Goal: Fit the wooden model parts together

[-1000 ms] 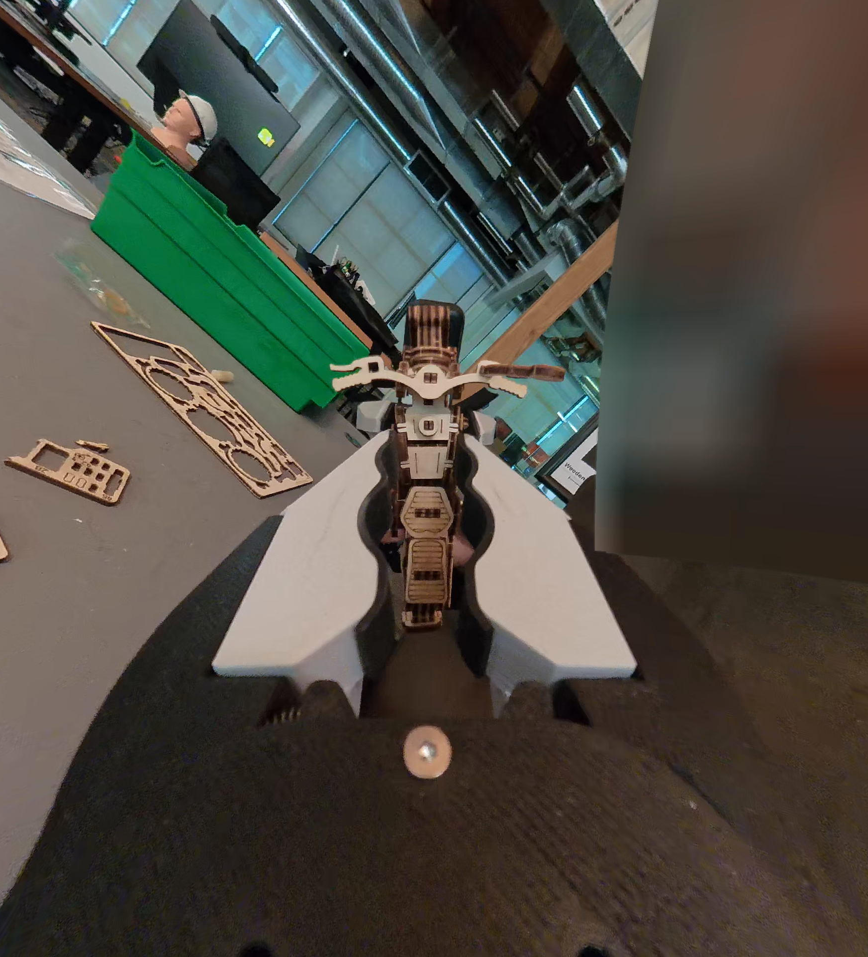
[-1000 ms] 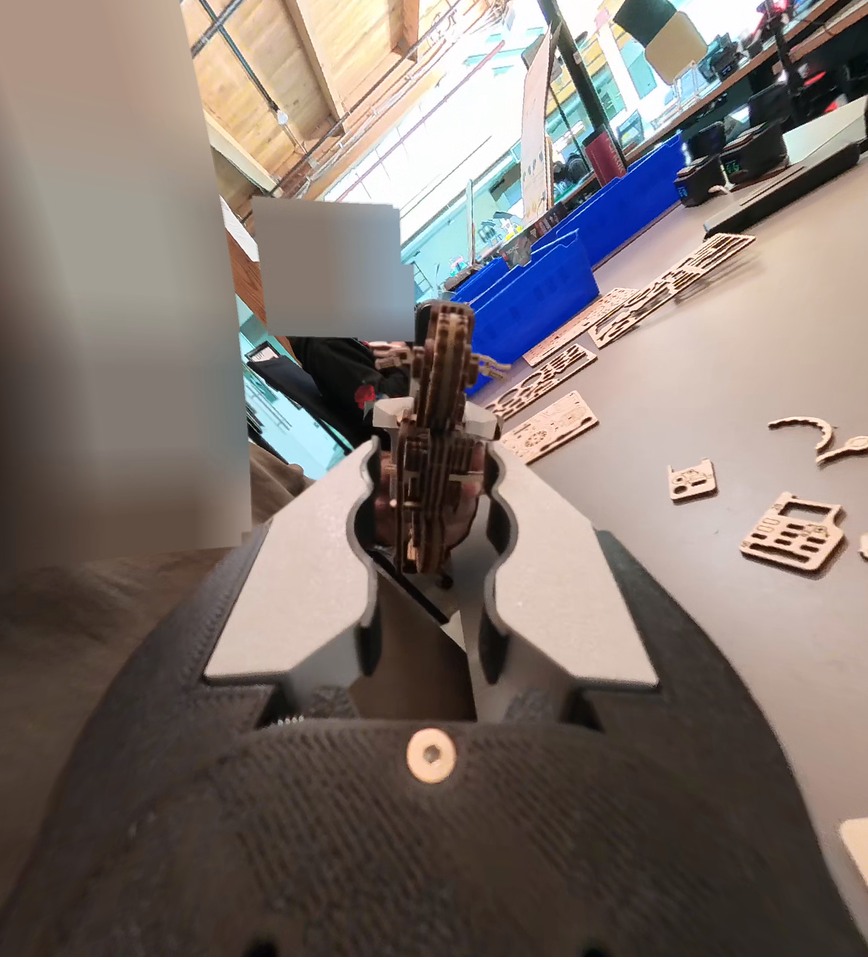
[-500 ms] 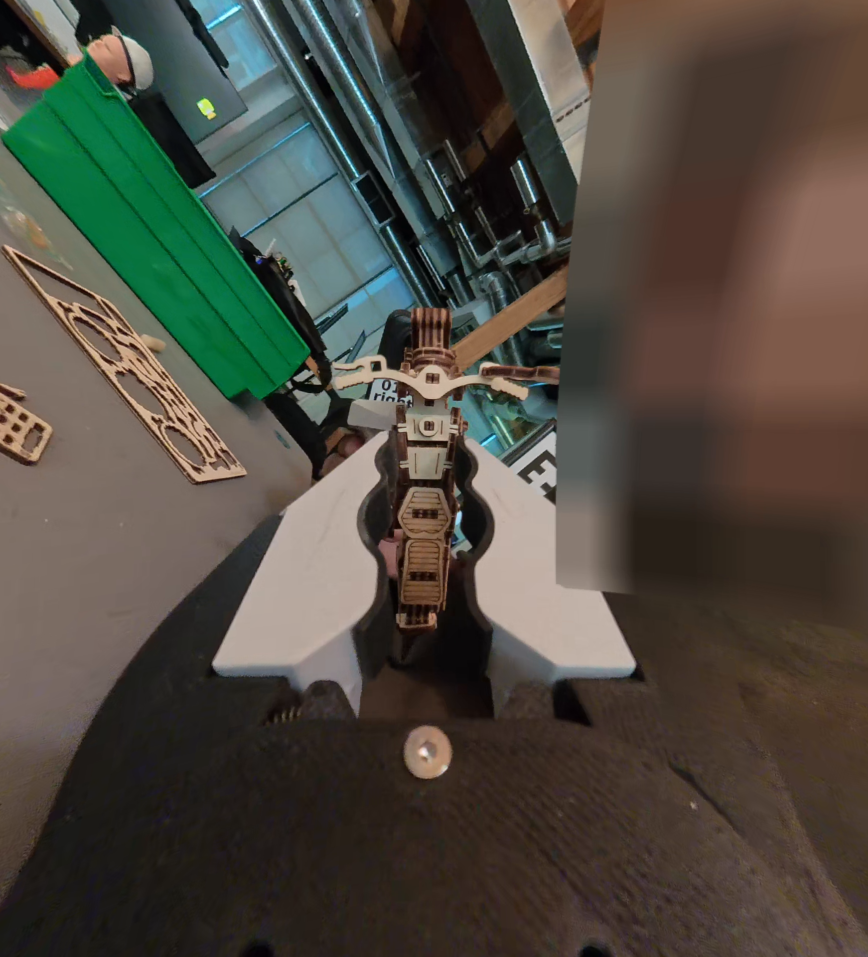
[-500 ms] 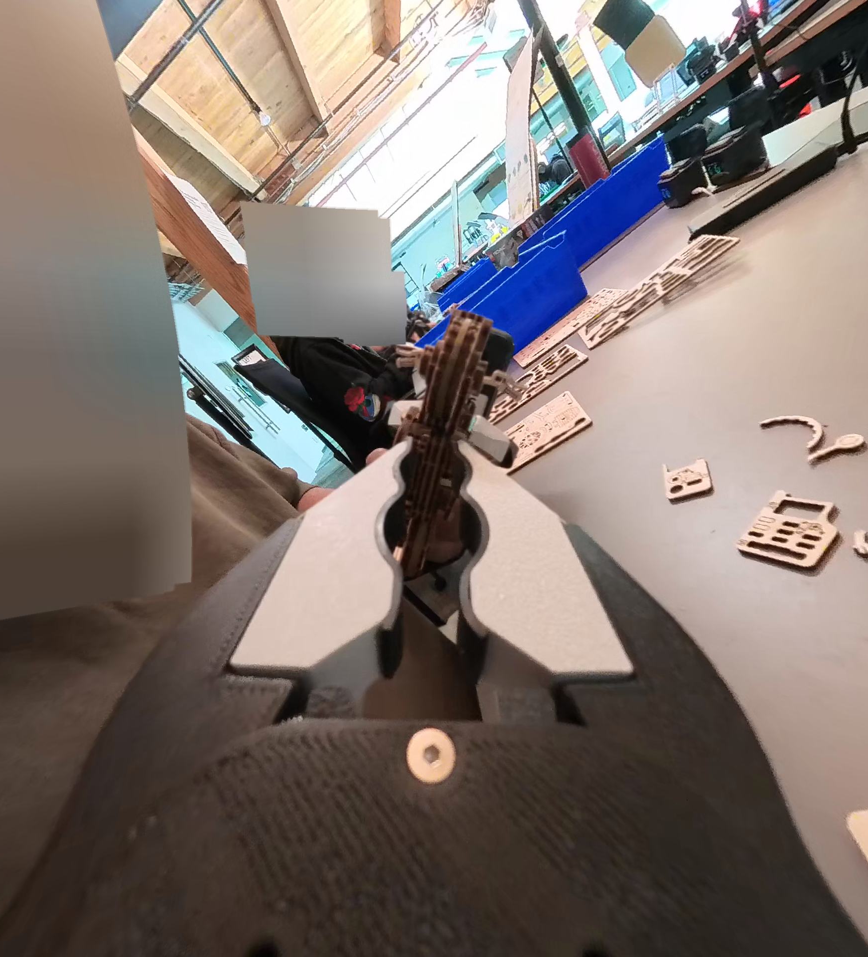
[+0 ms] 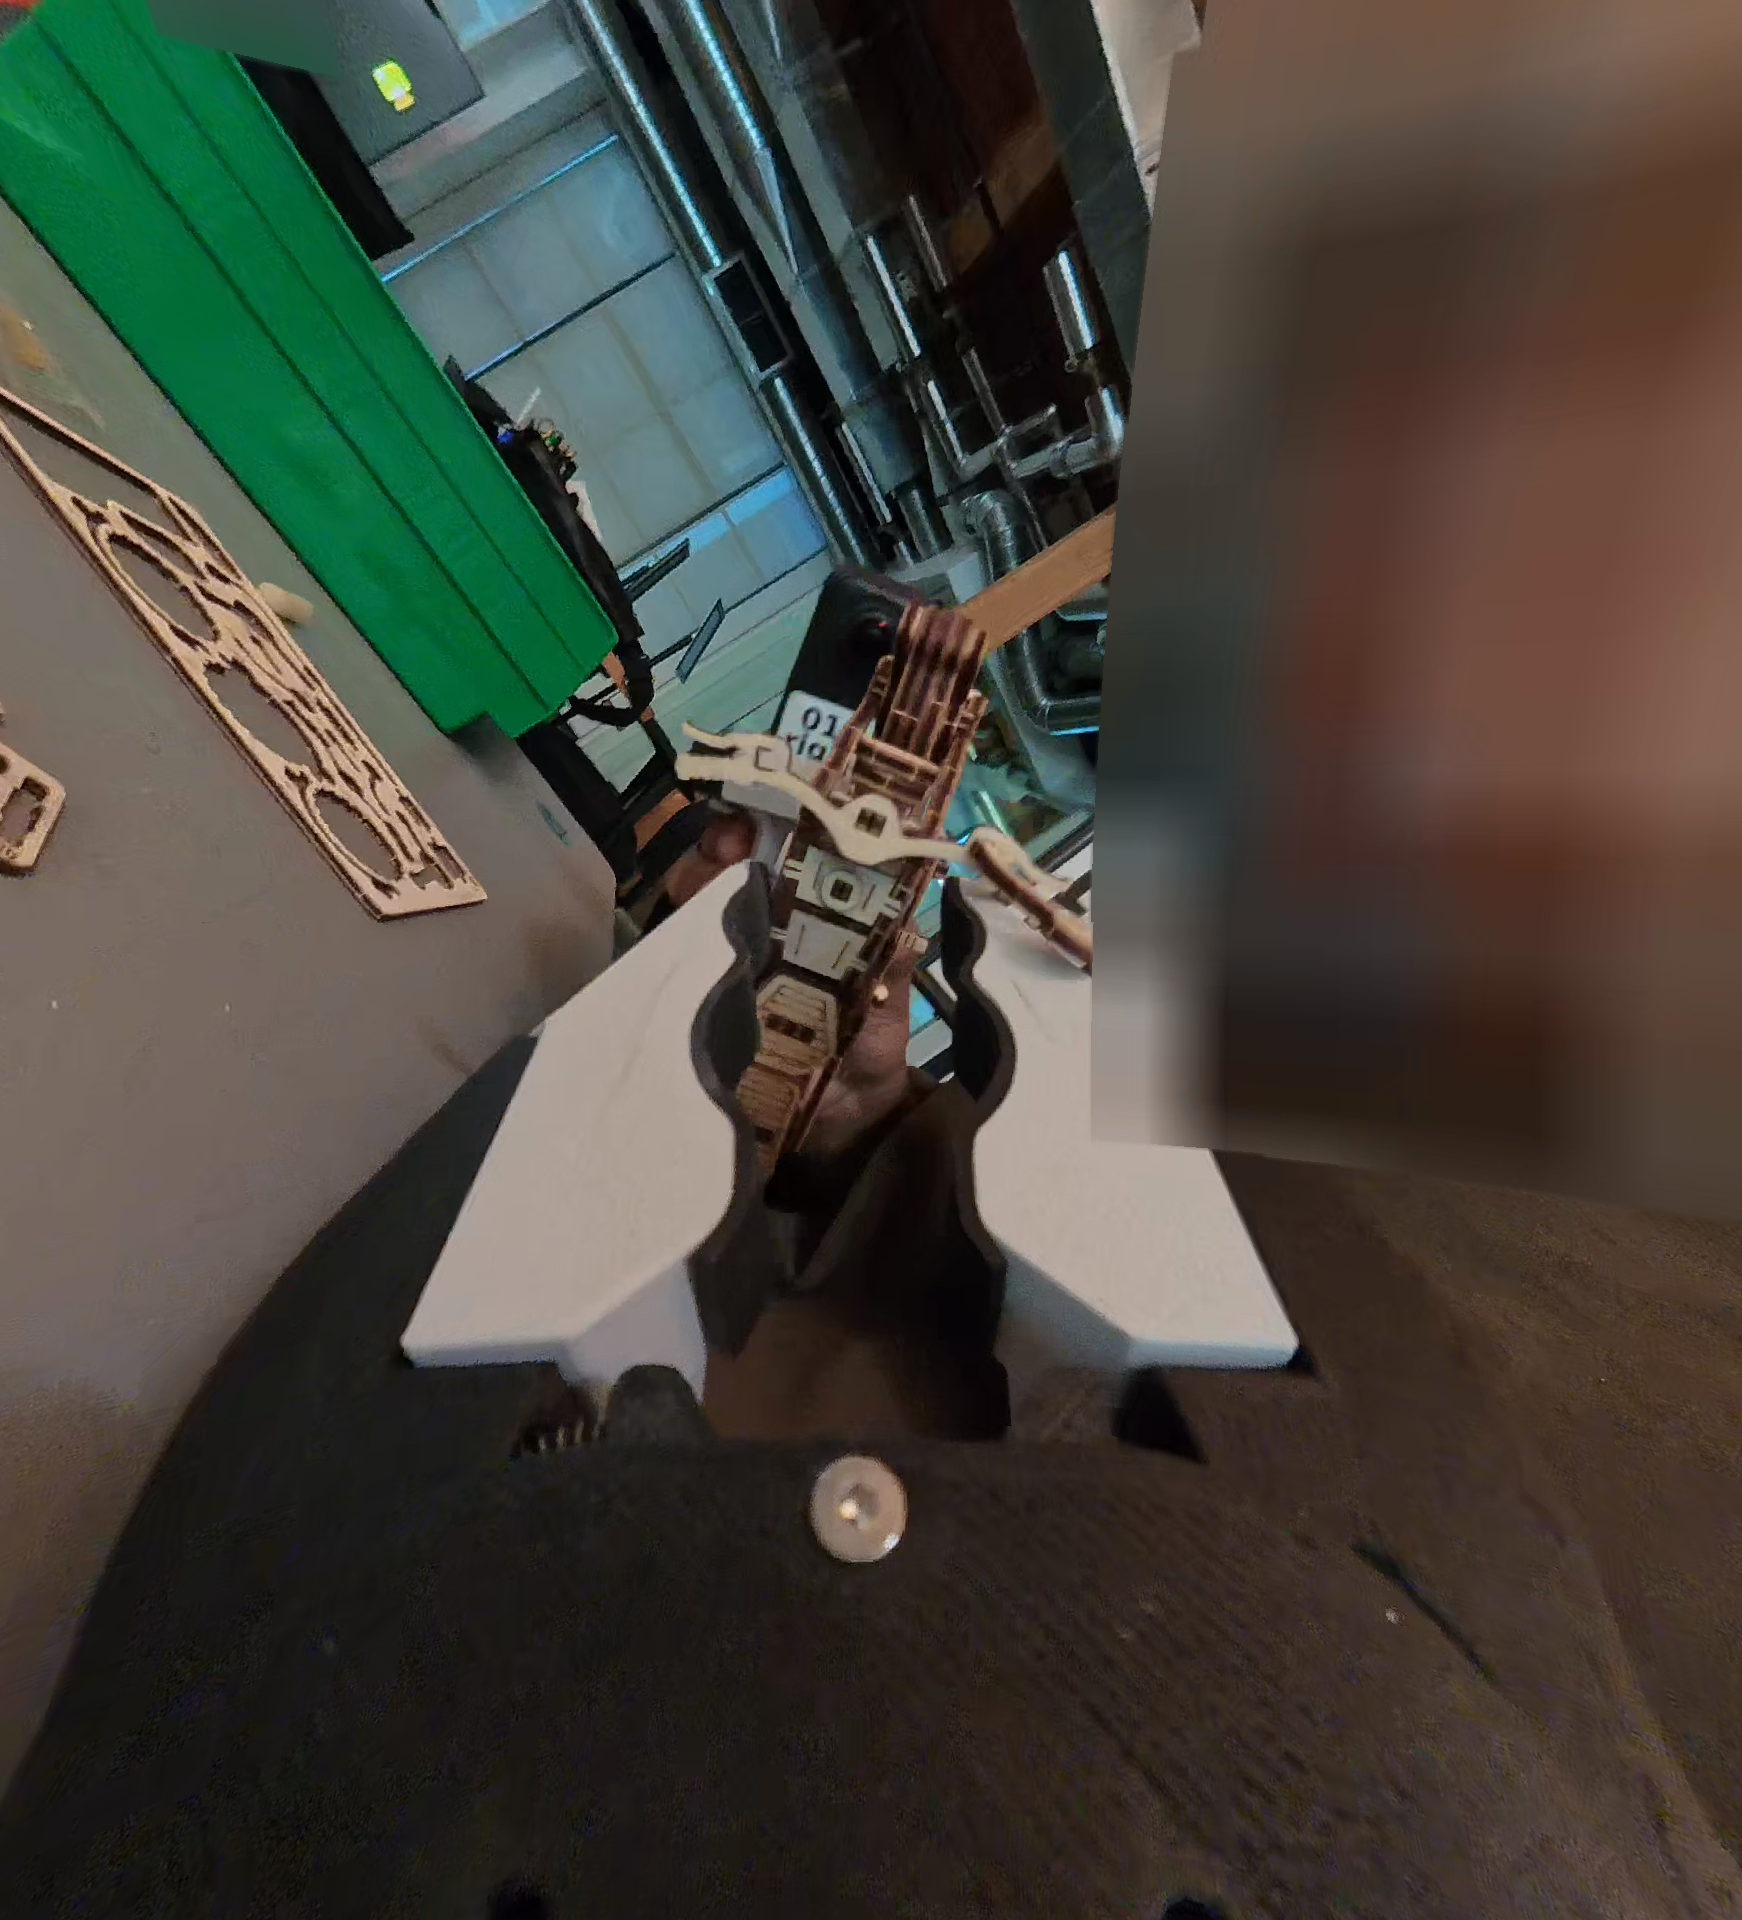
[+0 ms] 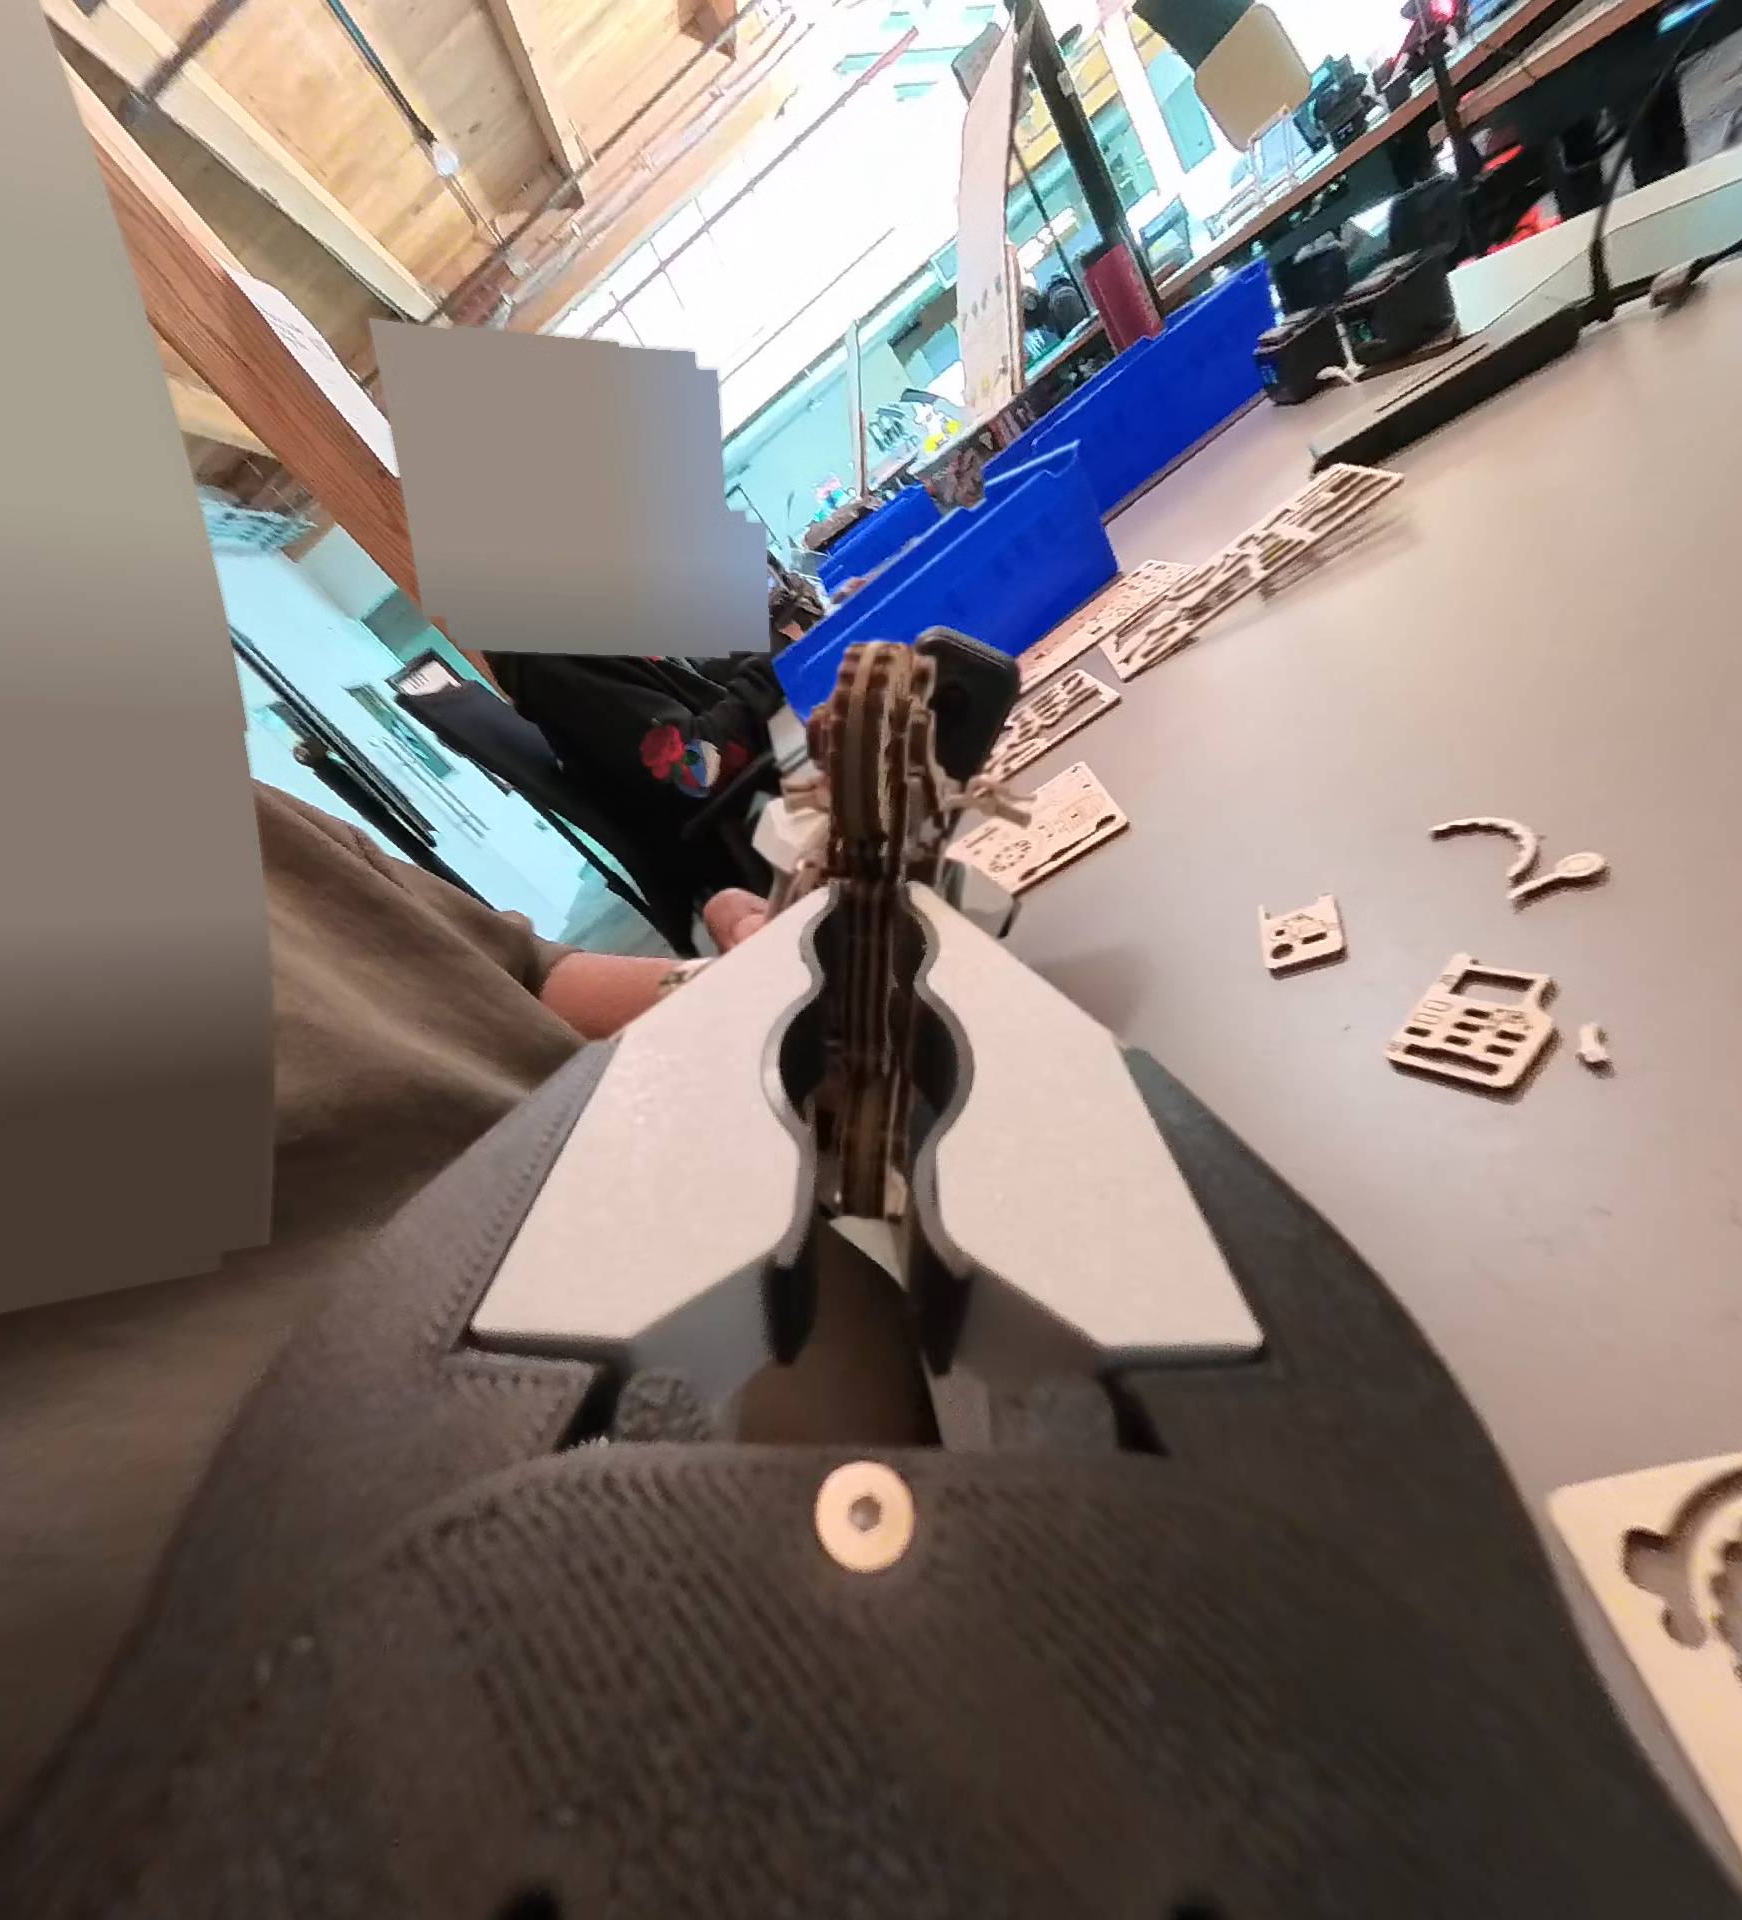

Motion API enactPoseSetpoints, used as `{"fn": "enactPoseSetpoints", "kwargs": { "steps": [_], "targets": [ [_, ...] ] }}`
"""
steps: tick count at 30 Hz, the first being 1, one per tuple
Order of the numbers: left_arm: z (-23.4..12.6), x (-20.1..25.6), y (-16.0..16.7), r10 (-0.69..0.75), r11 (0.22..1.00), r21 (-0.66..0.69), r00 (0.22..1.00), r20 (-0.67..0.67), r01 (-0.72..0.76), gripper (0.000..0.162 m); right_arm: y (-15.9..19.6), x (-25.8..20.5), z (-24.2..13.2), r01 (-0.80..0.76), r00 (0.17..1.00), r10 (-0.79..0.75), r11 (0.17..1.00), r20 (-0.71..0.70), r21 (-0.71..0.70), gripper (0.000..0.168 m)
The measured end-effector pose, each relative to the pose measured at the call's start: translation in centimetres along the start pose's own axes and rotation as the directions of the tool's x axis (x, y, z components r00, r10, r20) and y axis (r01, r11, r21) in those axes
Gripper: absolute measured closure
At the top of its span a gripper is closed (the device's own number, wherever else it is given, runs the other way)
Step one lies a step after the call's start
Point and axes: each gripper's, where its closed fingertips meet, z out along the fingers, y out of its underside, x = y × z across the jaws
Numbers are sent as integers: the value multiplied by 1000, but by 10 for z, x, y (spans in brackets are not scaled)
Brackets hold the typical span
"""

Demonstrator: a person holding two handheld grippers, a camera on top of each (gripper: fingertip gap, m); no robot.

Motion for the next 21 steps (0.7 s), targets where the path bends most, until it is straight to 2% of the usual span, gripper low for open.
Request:
{"fn": "enactPoseSetpoints", "kwargs": {
  "steps": [1, 4, 6, 9, 14, 17, 21],
  "targets": [
    [1, -2, 2, 8, 1000, -17, 1000, 15, -8, 129, 0, 0, -1, 28, 1000, -28, 1000, -13, -7, 162],
    [3, -6, 6, 44, 997, -59, 998, 52, -41, 117, -2, -2, -2, 104, 994, -105, 994, -32, -23, 162],
    [2, -7, 7, 73, 994, -82, 995, 69, -67, 115, -2, -4, -2, 155, 987, -157, 987, -44, -38, 162],
    [1, -3, 6, 99, 993, -76, 994, 54, -95, 119, -1, -8, 0, 202, 978, -204, 978, -46, -52, 162],
    [4, 15, 10, 110, 990, -80, 992, -64, -115, 132, -2, -22, -1, 273, 962, -273, 962, 16, -15, 162],
    [5, 21, 12, 208, 972, -97, 975, -76, -214, 136, -3, -29, -2, 333, 941, -333, 943, 51, 14, 162],
    [4, 29, 10, 399, 910, -105, 916, -38, -401, 138, -1, -33, -5, 389, 918, -390, 921, 78, 18, 161]
  ]
}}
